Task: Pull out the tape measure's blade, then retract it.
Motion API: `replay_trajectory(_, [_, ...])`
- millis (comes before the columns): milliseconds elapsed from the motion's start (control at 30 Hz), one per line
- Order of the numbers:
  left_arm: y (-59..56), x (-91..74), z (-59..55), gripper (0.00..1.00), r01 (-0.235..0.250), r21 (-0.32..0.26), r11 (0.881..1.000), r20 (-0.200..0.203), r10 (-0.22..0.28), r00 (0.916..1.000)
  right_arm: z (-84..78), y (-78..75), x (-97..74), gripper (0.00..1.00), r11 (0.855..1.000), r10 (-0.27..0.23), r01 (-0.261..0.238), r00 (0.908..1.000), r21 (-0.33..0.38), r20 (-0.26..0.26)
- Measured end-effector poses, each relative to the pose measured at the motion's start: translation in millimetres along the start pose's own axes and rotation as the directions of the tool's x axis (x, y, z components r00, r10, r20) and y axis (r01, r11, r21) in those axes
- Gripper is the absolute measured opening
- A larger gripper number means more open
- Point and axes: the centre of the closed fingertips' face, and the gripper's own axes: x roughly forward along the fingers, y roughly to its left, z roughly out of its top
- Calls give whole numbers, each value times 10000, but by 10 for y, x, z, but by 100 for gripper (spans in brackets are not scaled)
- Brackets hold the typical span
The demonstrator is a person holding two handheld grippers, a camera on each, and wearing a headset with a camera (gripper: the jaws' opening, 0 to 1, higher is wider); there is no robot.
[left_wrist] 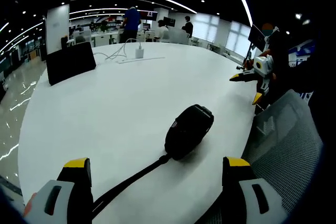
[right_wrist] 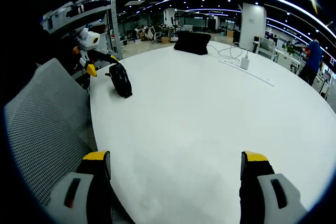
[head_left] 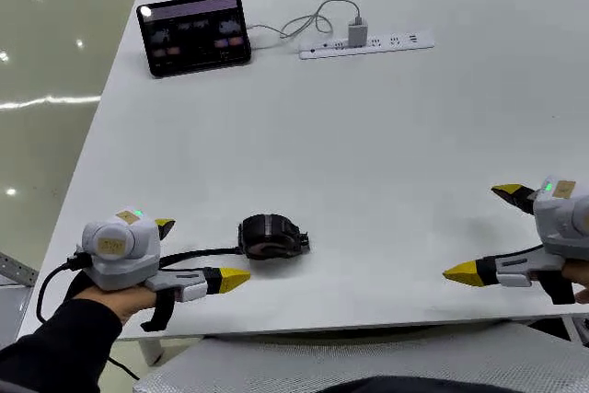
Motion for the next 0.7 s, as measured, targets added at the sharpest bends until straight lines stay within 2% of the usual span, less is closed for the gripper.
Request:
replay_trajectory(200, [72, -52, -33, 100, -64, -190, 9998, -82, 62, 9999, -118, -111, -171, 99, 9994, -294, 295, 9996, 158, -39])
replay_trajectory(333, [44, -55, -56, 100, 70, -234, 9997, -136, -73, 9999, -192, -173, -262, 100, 9982, -472, 471, 9989, 371, 22])
replay_trajectory(433, [28, -52, -75, 100, 144, -340, 9993, -222, -152, 9996, -295, -193, -301, 100, 9976, -639, 644, 9977, 243, -202])
replay_trajectory(467, [47, -48, -71, 100, 23, -292, 9996, -178, -28, 9998, -307, -186, -316, 100, 9975, -629, 634, 9979, 297, -178])
replay_trajectory(567, [21, -46, -67, 100, 82, -327, 9994, -152, -87, 9998, -322, -165, -338, 100, 9976, -604, 608, 9981, 338, -150])
replay_trajectory(700, [5, -41, -84, 100, 115, -277, 9996, -291, -123, 9995, -323, -184, -369, 100, 9968, -676, 678, 9977, 417, -62])
